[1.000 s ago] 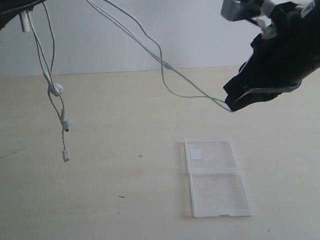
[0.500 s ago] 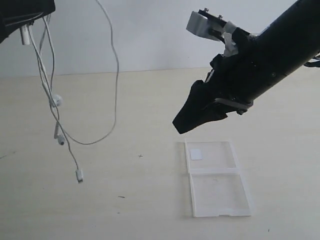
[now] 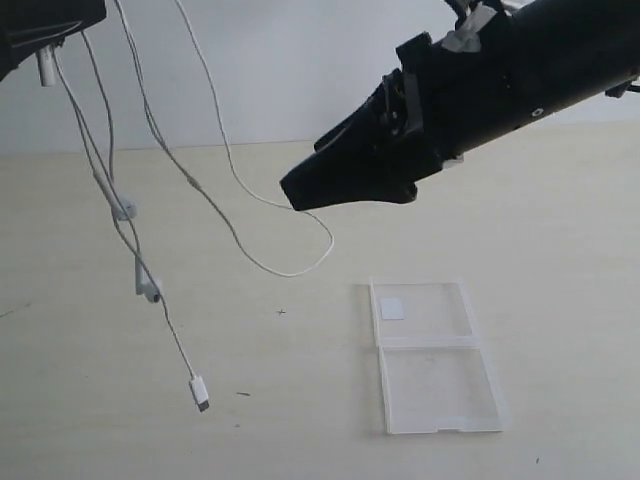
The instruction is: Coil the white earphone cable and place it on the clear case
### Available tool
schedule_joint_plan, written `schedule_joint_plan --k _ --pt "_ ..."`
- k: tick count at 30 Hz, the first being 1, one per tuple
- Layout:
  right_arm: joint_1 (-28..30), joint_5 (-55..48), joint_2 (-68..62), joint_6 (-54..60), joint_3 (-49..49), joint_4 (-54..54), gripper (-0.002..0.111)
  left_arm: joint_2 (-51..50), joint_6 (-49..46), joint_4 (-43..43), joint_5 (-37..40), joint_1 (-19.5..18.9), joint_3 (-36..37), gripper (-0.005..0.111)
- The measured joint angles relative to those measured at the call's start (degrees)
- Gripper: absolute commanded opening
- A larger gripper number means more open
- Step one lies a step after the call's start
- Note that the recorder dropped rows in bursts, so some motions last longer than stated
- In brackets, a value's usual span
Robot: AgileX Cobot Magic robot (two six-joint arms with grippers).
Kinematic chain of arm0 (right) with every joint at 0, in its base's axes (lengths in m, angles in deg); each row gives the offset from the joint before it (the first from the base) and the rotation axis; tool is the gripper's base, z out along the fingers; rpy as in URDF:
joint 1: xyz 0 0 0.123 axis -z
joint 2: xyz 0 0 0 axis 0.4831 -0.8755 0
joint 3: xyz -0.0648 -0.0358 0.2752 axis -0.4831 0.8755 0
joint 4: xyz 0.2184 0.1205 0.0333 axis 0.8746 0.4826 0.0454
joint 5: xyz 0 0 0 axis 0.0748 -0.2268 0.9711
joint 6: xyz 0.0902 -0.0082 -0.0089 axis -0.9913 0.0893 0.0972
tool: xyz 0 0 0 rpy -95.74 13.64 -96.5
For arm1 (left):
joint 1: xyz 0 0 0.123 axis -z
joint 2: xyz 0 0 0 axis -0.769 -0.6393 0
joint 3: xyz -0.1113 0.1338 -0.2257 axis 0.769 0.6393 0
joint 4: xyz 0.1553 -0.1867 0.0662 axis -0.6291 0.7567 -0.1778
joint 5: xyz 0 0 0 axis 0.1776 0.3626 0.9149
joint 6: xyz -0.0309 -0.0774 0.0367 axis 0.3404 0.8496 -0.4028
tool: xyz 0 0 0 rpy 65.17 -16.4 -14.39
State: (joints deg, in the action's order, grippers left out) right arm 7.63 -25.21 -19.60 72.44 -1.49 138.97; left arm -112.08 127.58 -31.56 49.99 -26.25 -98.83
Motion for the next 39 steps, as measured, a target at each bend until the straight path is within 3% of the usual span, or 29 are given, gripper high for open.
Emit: schedule_joint_plan --k 11,26,39 --pt "0.0 1.5 0.0 7.1 0.0 13.4 0.078 0.0 0.0 0.0 1.1 0.0 0.0 0.000" --pt "0.0 5.2 -5.3 14.4 0.0 15.5 0.078 -6.8 0.0 0.0 0.2 0.0 -3.8 0.000" --pt "0.0 4.6 -9.5 23.5 0.0 22.6 0.078 -6.8 -3.1 0.0 -6.1 0.0 -5.1 0.000"
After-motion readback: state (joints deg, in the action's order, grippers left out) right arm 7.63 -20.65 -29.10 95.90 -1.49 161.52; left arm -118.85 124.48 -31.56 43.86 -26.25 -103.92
